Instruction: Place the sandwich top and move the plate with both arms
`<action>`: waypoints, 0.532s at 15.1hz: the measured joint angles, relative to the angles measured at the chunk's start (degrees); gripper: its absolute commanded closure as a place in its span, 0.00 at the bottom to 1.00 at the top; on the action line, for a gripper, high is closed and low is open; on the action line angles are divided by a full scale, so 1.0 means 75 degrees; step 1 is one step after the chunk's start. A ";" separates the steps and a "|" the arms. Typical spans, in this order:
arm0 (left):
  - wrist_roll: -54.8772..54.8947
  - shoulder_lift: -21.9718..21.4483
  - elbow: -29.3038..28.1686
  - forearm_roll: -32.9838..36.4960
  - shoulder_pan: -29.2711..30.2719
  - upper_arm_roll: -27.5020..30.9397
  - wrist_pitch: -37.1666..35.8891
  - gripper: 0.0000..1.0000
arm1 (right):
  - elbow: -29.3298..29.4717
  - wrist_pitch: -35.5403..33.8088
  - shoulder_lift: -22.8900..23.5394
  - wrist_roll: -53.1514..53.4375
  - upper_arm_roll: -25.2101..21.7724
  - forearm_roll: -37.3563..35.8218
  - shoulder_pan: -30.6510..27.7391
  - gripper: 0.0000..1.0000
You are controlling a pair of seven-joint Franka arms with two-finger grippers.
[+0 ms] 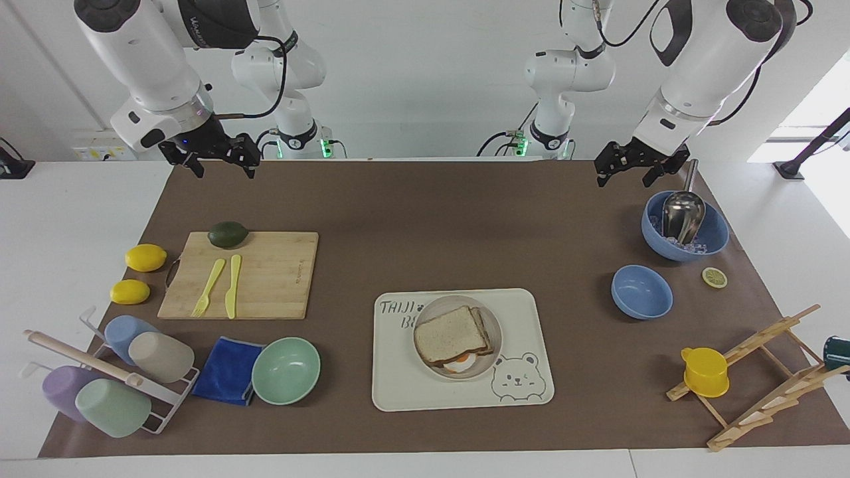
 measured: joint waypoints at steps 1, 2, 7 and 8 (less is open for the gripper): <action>0.0007 0.0000 -0.0008 0.0000 0.0004 0.0000 0.0061 0.00 | 0.0000 0.0000 -0.0003 0.0000 0.0019 0.0000 0.0010 0.00; 0.0007 0.0000 0.0001 0.0000 0.0021 0.0000 0.0131 0.00 | 0.0000 0.0000 -0.0007 0.0000 0.0033 0.0000 0.0013 0.00; 0.0016 0.0003 0.0062 0.0001 0.0231 -0.0031 0.0166 0.00 | 0.0000 0.0000 -0.0016 0.0000 0.0035 0.0000 0.0012 0.00; 0.0018 0.0003 0.0064 0.0001 0.0255 -0.0051 0.0166 0.00 | 0.0003 0.0000 -0.0017 0.0000 0.0036 0.0000 0.0012 0.00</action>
